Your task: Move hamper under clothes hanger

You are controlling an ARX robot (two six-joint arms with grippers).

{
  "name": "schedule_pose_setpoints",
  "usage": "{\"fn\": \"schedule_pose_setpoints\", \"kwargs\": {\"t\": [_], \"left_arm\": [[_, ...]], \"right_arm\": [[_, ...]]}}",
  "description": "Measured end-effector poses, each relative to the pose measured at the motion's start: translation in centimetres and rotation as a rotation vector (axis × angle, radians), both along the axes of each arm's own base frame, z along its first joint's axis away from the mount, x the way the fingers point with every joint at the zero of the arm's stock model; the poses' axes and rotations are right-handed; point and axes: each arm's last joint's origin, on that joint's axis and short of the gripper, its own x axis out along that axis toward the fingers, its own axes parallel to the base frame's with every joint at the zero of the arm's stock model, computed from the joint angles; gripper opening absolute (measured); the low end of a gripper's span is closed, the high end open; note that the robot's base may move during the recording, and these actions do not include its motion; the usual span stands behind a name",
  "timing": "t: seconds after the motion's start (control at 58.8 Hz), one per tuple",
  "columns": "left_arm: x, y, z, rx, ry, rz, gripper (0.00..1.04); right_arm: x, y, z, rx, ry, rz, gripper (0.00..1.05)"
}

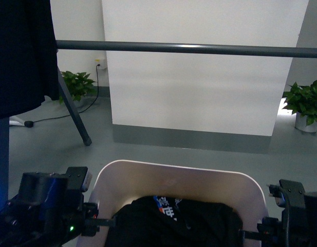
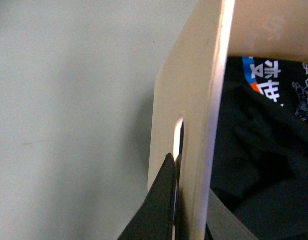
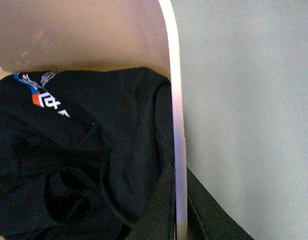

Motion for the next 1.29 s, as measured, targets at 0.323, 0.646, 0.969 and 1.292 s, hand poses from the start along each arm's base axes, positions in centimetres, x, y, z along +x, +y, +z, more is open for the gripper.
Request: {"fn": "schedule_pose_setpoints", "kwargs": {"t": [0.323, 0.646, 0.969, 1.292], "left_arm": [[4.7, -0.3, -4.0, 0.045, 0.214, -0.019, 0.04], [7.6, -0.5, -4.3, 0.065, 0.268, -0.039, 0.04], [8.1, -0.8, -4.2, 0.035, 0.248, -0.035, 0.36], [7.7, -0.5, 1.3, -0.030, 0.088, -0.039, 0.94]], "right_arm": [[3.8, -0.5, -1.8, 0.034, 0.174, 0.019, 0.03], [5.7, -0.9, -3.7, 0.042, 0.246, 0.002, 0.03], [6.0, -1.2, -4.4, 0.023, 0.245, -0.014, 0.29], [6.8, -2.2, 1.9, -0.049, 0.071, -0.048, 0.85]]}}
